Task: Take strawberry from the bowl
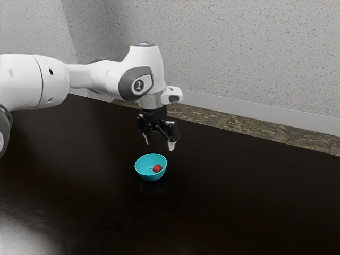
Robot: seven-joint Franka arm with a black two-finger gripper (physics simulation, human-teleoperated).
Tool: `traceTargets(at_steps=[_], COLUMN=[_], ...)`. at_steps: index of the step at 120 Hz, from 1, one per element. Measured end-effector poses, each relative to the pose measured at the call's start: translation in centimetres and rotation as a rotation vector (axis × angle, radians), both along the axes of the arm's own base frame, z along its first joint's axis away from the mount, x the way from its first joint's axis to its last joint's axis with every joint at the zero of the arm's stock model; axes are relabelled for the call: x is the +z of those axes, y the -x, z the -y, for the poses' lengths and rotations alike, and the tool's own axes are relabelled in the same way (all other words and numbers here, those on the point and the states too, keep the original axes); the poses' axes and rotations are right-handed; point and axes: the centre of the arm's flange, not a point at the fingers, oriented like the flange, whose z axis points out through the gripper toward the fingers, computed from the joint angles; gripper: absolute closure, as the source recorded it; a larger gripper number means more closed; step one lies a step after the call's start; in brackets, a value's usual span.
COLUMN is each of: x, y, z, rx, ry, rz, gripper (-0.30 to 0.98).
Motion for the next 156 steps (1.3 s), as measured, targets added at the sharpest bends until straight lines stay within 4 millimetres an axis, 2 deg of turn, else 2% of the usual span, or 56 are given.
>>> traceTargets(at_steps=[8,23,35,53,72,79,85,121,156], x=[-0.3,-3.5,-4.1,-4.6,-6.3,-7.9,-8.6,-10.6,-13.0], y=[-0.1,1.0,0.9,0.6,0.6,0.4,0.3,-0.9,-1.1], z=[-0.8,-4.3,-5.2,-5.5,-6.8,-6.8,-7.0,-7.3,-7.7], rx=[0.077,0.224,0.304,0.390,0.514,0.546,0.571,0.649,0.685], ry=[0.013,-0.001,0.008,0.023,0.063,0.072,0.078,0.088,0.079], rz=[0.013,-0.013,0.008,0.023,-0.009,-0.031,-0.037,-0.036,-0.049], gripper=[0.00,0.00,0.03,0.26,0.36,0.38,0.39,0.42,0.42])
